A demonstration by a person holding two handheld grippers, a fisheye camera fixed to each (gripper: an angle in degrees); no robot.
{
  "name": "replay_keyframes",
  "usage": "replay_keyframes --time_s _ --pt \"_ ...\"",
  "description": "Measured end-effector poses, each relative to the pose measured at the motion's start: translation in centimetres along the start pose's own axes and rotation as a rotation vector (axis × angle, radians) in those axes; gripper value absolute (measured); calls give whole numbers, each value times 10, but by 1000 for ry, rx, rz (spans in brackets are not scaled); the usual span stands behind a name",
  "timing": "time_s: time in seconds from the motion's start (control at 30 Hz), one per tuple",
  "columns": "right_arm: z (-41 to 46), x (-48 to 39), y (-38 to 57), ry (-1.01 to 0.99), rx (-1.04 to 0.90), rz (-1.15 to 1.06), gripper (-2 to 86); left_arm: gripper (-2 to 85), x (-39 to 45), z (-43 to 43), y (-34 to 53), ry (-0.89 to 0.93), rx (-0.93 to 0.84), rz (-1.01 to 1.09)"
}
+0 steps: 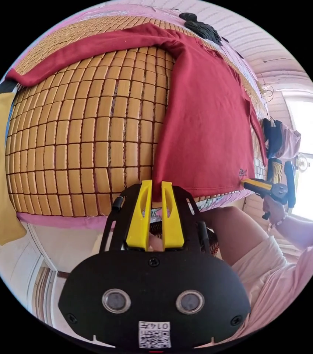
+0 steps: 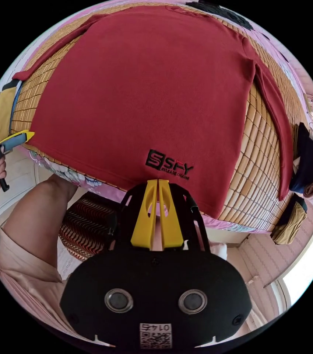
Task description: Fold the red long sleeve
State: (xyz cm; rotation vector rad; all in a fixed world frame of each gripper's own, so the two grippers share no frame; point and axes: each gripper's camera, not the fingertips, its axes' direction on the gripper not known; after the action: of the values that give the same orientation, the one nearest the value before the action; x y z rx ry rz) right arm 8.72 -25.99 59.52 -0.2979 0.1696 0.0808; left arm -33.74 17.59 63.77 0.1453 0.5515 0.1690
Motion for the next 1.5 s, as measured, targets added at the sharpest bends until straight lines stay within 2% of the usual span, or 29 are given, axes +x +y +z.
replay_keyframes --time_s 0.07,0.13,0.2,0.33,0.43,0.57,0.7,0.97,1.13,1.27,1.37,1.5 --pt "-2 3 4 -41 -24 -36 -7 48 -10 -9 1 64 42 -47" --pt "-9 9 5 -123 -23 -54 -8 45 -22 -31 2 44 152 -69" --pt "-28 12 3 -221 38 -94 -9 47 -35 -51 1 -20 250 -107" --pt "-57 -7 -15 -264 180 -213 -9 68 -79 -84 -9 -45 474 -291" --pt "-75 -38 -42 -323 290 -325 -9 81 -97 -90 -26 -53 587 -350" --pt "-96 -88 -80 -421 436 -439 -6 93 -108 -86 -50 -74 642 -369" --pt "-127 -134 -103 -450 631 -562 3 98 -109 -74 -69 -261 689 -404" --pt "-154 -200 -145 -562 563 -814 60 108 -128 -54 -86 -240 735 -590" --pt "-157 -246 -157 -512 568 -933 76 107 -138 -40 -97 -260 731 -605" --pt "-133 -301 -170 -354 443 -1081 90 95 -144 -37 -104 -254 747 -581" --pt "-125 -309 -181 -320 346 -1055 71 57 -147 -34 -109 -221 745 -559" --pt "-138 -274 -179 -420 369 -996 28 23 -138 -29 -118 -259 732 -494"
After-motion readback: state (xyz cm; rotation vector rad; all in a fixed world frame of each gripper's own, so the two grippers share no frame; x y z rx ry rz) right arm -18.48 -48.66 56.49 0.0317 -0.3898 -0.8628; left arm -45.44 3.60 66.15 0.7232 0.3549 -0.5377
